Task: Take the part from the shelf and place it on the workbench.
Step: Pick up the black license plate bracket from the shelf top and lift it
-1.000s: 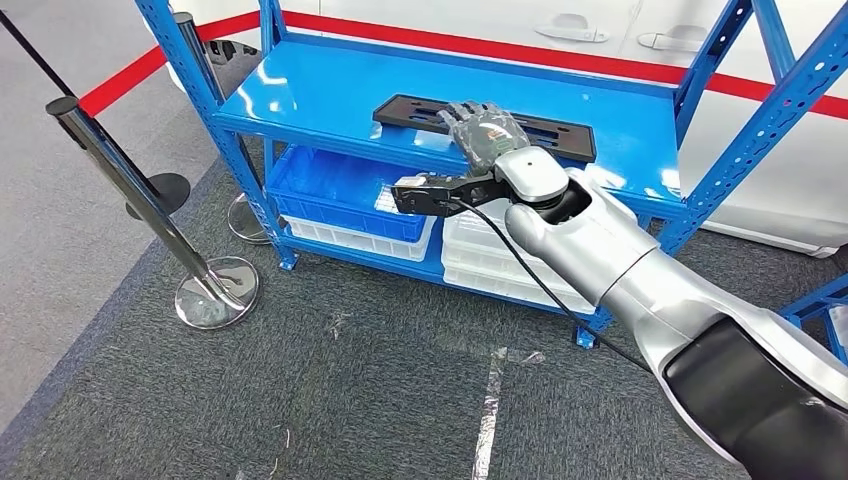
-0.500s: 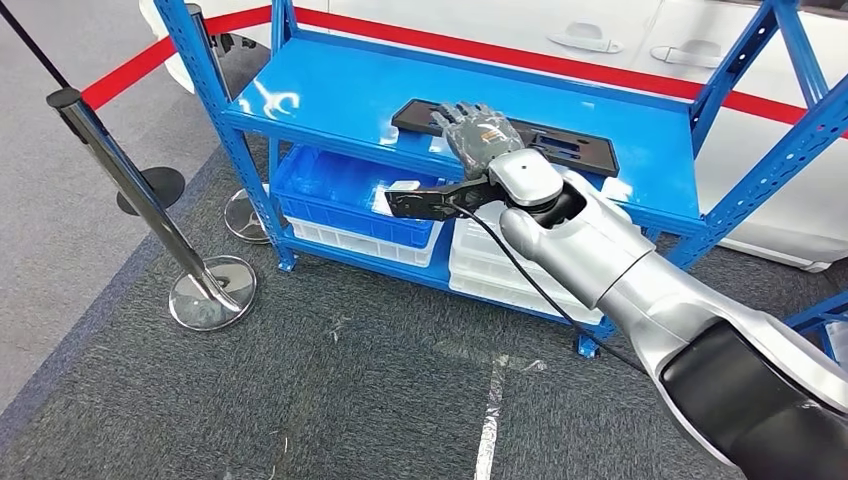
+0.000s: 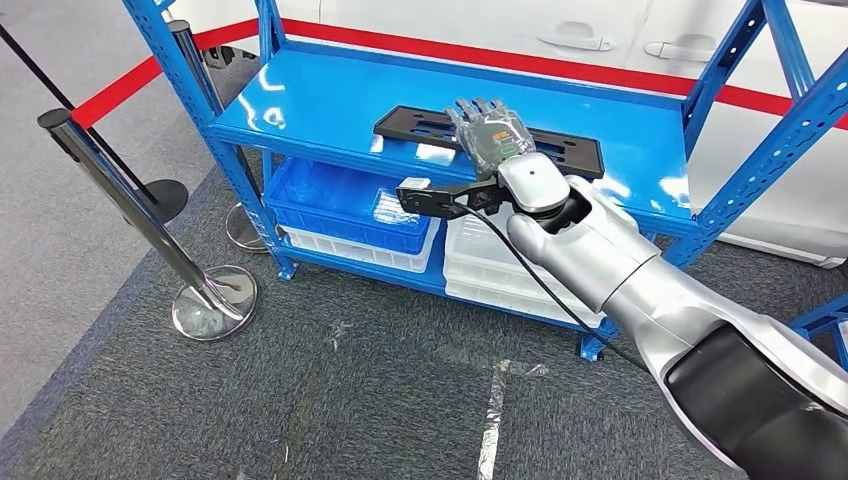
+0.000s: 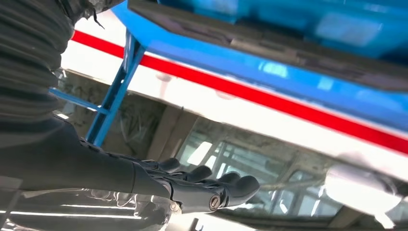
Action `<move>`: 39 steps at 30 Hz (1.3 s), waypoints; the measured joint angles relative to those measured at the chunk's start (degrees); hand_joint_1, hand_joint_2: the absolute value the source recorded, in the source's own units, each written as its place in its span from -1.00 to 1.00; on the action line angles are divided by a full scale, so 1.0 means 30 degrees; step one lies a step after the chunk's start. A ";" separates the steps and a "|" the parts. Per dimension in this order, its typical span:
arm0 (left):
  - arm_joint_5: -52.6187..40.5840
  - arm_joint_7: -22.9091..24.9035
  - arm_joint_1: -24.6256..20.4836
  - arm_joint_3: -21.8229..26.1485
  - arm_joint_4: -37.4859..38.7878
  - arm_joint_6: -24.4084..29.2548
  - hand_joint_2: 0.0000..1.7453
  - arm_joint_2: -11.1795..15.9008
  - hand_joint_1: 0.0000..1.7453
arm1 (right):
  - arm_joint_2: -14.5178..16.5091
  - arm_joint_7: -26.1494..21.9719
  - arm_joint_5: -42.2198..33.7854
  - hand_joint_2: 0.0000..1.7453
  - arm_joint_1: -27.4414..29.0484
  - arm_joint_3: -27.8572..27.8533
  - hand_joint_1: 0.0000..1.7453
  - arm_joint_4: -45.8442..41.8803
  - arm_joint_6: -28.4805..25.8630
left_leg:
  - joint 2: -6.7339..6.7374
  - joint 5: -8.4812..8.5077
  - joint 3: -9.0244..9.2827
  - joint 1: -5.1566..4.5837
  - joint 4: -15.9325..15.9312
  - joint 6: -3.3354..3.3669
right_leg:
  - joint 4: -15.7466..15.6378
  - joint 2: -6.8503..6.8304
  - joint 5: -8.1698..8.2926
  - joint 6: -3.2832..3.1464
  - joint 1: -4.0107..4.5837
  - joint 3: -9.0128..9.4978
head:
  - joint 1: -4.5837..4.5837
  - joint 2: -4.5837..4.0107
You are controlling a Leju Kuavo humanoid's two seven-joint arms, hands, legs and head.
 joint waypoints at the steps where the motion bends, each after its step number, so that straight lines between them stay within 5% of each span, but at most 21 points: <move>1: 0.0005 0.0007 -0.0001 -0.0002 0.0000 0.0004 -1.00 0.0000 -1.00 | 0.0002 -0.0005 0.0000 1.00 0.0100 0.0000 -1.00 0.0002 0.0074 | 0.0002 0.0095 -0.0384 0.0010 0.0491 -0.0040 | 0.0019 0.0005 -0.0063 -0.0003 0.0000 0.0051 | 0.0000 0.0000; 2: 0.0011 0.0015 0.0003 0.0000 0.0000 0.0009 -1.00 0.0002 -1.00 | 0.0002 -0.0005 0.0000 1.00 0.0182 0.0000 -1.00 0.0004 0.0112 | 0.0004 0.0564 -0.0400 0.0025 0.0235 -0.0062 | 0.0054 0.0017 -0.0142 0.0017 -0.0006 0.0117 | -0.0002 0.0000; 4: 0.0020 0.0020 0.0018 -0.0002 0.0000 0.0033 -1.00 0.0018 -1.00 | 0.0002 -0.0005 0.0000 1.00 0.0248 0.0000 -1.00 0.0007 0.0125 | 0.0014 0.2034 0.0467 0.0064 -0.2016 -0.0039 | 0.0182 0.0047 -0.0374 0.0120 -0.0026 0.0284 | -0.0002 0.0000; 6: 0.0020 0.0020 0.0001 -0.0003 0.0000 0.0051 -1.00 0.0035 -1.00 | -0.0002 -0.0002 0.0000 1.00 0.0213 0.0000 -1.00 0.0016 0.0125 | -0.0003 0.2701 0.1413 0.0035 -0.4007 0.0072 | 0.0360 0.0071 -0.0616 0.0311 0.0045 0.0323 | 0.0007 0.0000; 10: 0.0035 0.0040 -0.0046 -0.0004 0.0007 0.0051 -1.00 0.0025 -1.00 | 0.0000 -0.0035 0.0004 1.00 0.0226 0.0000 -1.00 0.0046 0.0174 | -0.0078 0.2473 0.1765 0.0026 -0.4590 0.0480 | 0.0478 0.0061 -0.0821 0.0635 0.0096 0.0249 | 0.0040 0.0000; 12: 0.0049 0.0047 -0.0026 -0.0004 0.0007 0.0055 -1.00 0.0016 -1.00 | -0.0002 -0.0049 0.0013 1.00 0.0229 0.0000 -1.00 0.0051 0.0269 | -0.0069 0.2437 0.1922 0.0089 -0.4708 0.0655 | 0.1323 0.0035 -0.1327 0.0815 0.0062 -0.0114 | 0.0100 0.0000; 15: 0.0066 0.0051 -0.0030 -0.0004 0.0007 0.0066 -1.00 0.0024 -1.00 | -0.0005 -0.0067 0.0029 1.00 0.0338 0.0000 -1.00 0.0097 0.0418 | -0.0046 0.2308 0.2110 0.0091 -0.4744 0.0861 | 0.4708 0.0007 -0.2619 0.1030 -0.0022 -0.1957 | 0.0147 0.0002; 17: 0.0076 0.0053 -0.0040 -0.0004 0.0007 0.0077 -1.00 0.0035 -1.00 | -0.0005 -0.0111 0.0035 1.00 0.0497 0.0000 -1.00 0.0148 0.0462 | -0.0060 0.2177 0.2255 0.0087 -0.4725 0.0911 | 0.6044 0.0001 -0.2611 0.1079 -0.0072 -0.2947 | 0.0149 0.0000; 20: 0.0089 0.0069 -0.0006 -0.0004 0.0007 0.0093 -1.00 0.0027 -1.00 | -0.0005 -0.0182 0.0049 1.00 0.0559 0.0000 -1.00 0.0208 0.0511 | -0.0140 0.1902 0.2602 0.0086 -0.4689 0.0812 | 0.2955 -0.0003 -0.0408 0.0900 -0.0092 -0.1862 | 0.0150 0.0000; 22: 0.0098 0.0073 -0.0013 -0.0004 0.0007 0.0102 -1.00 0.0013 -1.00 | 0.0006 -0.0199 0.0058 1.00 0.0541 0.0000 -1.00 0.0228 0.0560 | -0.0185 0.1787 0.2702 0.0043 -0.4701 0.0664 | 0.0905 0.0003 0.0330 0.0739 0.0002 -0.0941 | 0.0131 0.0000; 27: 0.0120 0.0080 -0.0013 -0.0004 0.0007 0.0124 -1.00 0.0016 -1.00 | 0.0047 -0.0262 0.0073 1.00 0.0557 -0.0005 -1.00 0.0251 0.0574 | -0.0125 0.1426 0.2523 0.0024 -0.4368 0.0172 | 0.0186 0.0017 0.0262 0.0349 -0.0041 -0.0501 | 0.0064 0.0004; 30: 0.0137 0.0095 0.0000 -0.0004 0.0007 0.0159 -1.00 0.0005 -1.00 | 0.0115 -0.0361 0.0089 1.00 0.0553 -0.0005 -1.00 0.0293 0.0611 | -0.0031 0.0070 0.0894 0.0052 -0.1205 0.0018 | 0.0088 -0.0001 0.0197 0.0081 -0.0065 -0.0308 | -0.0051 0.0002; 32: 0.0140 0.0107 -0.0016 -0.0004 0.0007 0.0197 -1.00 0.0007 -1.00 | 0.0177 -0.0439 0.0111 1.00 0.0679 0.0000 -1.00 0.0344 0.0706 | -0.0027 -0.0112 -0.0157 0.0061 0.0363 -0.0013 | 0.0123 0.0013 0.0111 0.0014 -0.0007 -0.0247 | -0.0051 0.0000; 33: 0.0146 0.0117 -0.0014 -0.0004 0.0007 0.0213 -1.00 0.0007 -1.00 | 0.0195 -0.0479 0.0124 1.00 0.0738 0.0004 -1.00 0.0375 0.0744 | -0.0027 0.0261 -0.0273 0.0060 0.0284 0.0003 | 0.0154 0.0026 0.0057 0.0004 0.0017 -0.0210 | -0.0051 0.0000; 36: 0.0175 0.0131 0.0004 -0.0004 0.0009 0.0275 -1.00 0.0018 -1.00 | 0.0246 -0.0544 0.0146 1.00 0.0784 0.0007 -1.00 0.0462 0.0726 | -0.0027 0.2206 0.1138 0.0001 -0.3141 0.0206 | 0.0356 0.0084 -0.0188 0.0113 0.0085 -0.0133 | -0.0053 0.0000; 39: 0.0186 0.0120 -0.0044 -0.0004 0.0009 0.0335 -1.00 0.0034 -1.00 | 0.0319 -0.0579 0.0153 1.00 0.0808 0.0007 -1.00 0.0548 0.0688 | -0.0058 0.2410 0.1863 -0.0141 -0.4624 0.0425 | 0.0446 0.0110 -0.0324 0.0337 0.0164 -0.0187 | -0.0038 0.0002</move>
